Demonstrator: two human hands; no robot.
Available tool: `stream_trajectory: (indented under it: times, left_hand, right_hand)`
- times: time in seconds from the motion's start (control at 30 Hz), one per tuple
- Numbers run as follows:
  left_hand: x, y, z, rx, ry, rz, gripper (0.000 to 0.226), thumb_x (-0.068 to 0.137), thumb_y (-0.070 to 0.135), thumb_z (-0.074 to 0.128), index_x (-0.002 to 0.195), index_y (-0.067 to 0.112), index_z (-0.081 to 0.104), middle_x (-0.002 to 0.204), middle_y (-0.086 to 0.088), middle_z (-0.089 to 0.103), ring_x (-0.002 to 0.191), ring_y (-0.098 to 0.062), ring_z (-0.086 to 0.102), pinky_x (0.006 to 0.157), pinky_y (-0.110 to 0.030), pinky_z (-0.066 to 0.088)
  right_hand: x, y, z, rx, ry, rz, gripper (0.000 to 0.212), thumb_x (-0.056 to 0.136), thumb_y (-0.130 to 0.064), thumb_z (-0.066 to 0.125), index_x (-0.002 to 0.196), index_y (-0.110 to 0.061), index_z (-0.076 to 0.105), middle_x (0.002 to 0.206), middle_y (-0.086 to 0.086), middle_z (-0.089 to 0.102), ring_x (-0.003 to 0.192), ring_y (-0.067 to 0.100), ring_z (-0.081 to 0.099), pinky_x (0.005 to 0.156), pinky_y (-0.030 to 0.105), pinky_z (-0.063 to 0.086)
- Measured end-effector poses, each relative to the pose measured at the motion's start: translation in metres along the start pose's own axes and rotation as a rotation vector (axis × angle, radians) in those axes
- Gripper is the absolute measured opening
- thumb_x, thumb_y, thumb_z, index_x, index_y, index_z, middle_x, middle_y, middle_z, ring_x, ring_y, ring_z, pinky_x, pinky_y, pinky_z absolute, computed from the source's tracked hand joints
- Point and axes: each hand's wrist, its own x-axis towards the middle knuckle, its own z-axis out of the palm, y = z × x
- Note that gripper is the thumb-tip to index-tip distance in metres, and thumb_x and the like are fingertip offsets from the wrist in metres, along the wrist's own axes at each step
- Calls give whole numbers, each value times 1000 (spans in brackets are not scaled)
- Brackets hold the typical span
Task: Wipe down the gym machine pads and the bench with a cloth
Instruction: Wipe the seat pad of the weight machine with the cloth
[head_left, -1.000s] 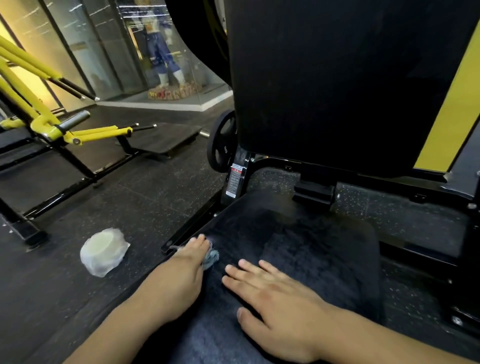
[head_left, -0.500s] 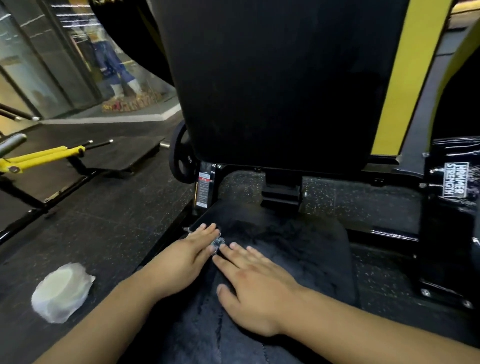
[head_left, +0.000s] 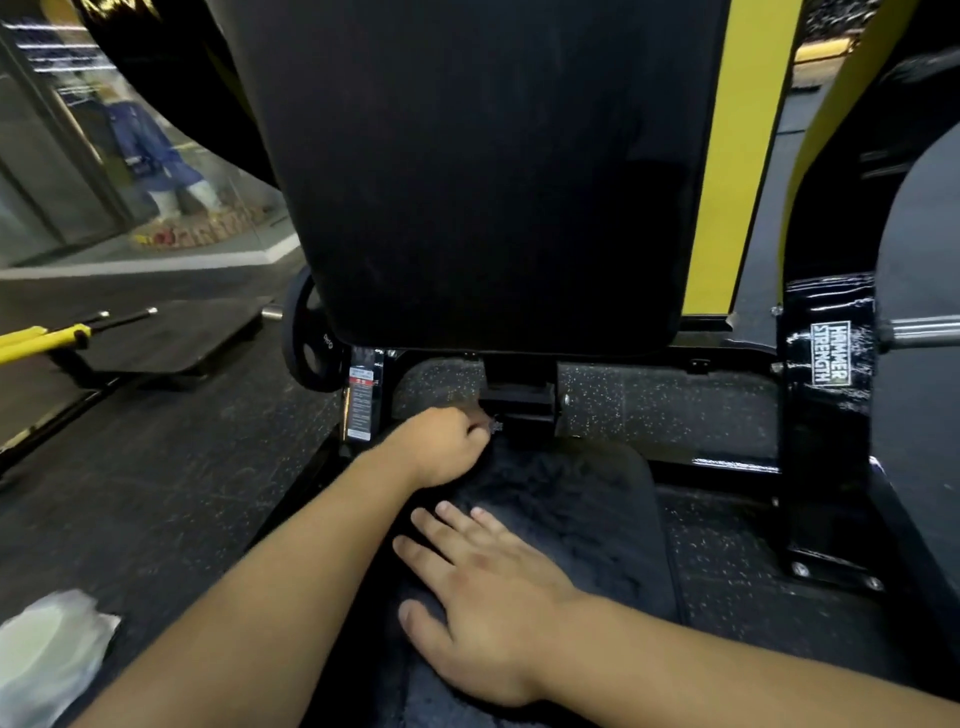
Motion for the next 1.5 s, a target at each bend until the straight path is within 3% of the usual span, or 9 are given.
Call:
stream_trajectory:
  times: [0.13,0.37,0.5,0.67,0.77,0.9,1.07,1.2,1.5]
  left_hand:
    - [11,-13,-14,47,-135,-53,49,106,45,33,145,26,54,151,-12,54,140,-31,49,116,-39,38]
    - [0,-53,-26,-12,-78,-177,36,109,26,36,136,13,57,148,-15,54,136,-34,50,111,-34,37]
    - [4,-23,-12,7,-96,-60,47,103,41,32,135,22,61,148,-10,57,138,-30,51,115,-39,39]
    - [-7,-15,-8,32,-149,-24,57,108,48,27,158,23,40,166,-1,35,154,-20,29,126,-39,22]
    - [-14,-31,-17,20,-106,-105,50,106,35,33,145,13,54,157,-9,47,144,-26,44,121,-39,32]
    - [-32,-56,-29,-24,20,-193,51,102,8,38,149,19,51,151,-11,53,138,-30,50,111,-28,36]
    - [-31,-48,-24,-137,76,-251,53,101,3,36,150,18,51,154,-9,50,141,-28,47,114,-27,33]
    - [-31,-44,-26,-233,107,-299,47,101,1,37,140,14,59,145,-11,58,132,-28,54,99,-22,37]
    - [-69,-76,-26,-612,135,-310,43,108,6,41,129,32,68,111,15,70,103,5,66,78,0,46]
  right_hand:
    - [-2,3,1,11,-17,2,67,107,-56,20,166,-29,5,173,-4,-11,156,11,-21,123,32,-18]
    - [-3,1,3,-7,-36,8,67,107,-57,17,166,-30,0,172,-7,-15,155,10,-24,122,32,-21]
    - [-1,2,2,-11,-33,11,67,107,-56,18,166,-29,1,172,-6,-14,155,10,-24,121,32,-21]
    - [-2,4,2,-8,-40,8,67,107,-57,18,166,-31,1,172,-8,-15,155,9,-25,121,31,-21]
    - [-4,3,0,-3,-44,3,66,107,-58,18,165,-32,0,171,-9,-16,154,8,-25,120,29,-22]
    - [-3,1,-1,-3,-25,-6,66,107,-59,17,165,-34,-2,170,-12,-18,153,5,-27,120,28,-21]
    - [-2,1,0,-2,-9,-3,66,107,-59,18,164,-36,-3,170,-14,-19,152,4,-27,119,27,-22]
    - [-1,3,1,-7,-14,-4,66,106,-62,16,164,-39,-5,169,-17,-20,151,2,-29,120,27,-20]
    - [2,-3,-2,-34,-27,4,66,105,-63,18,163,-42,-7,167,-20,-23,150,-1,-30,124,29,-17]
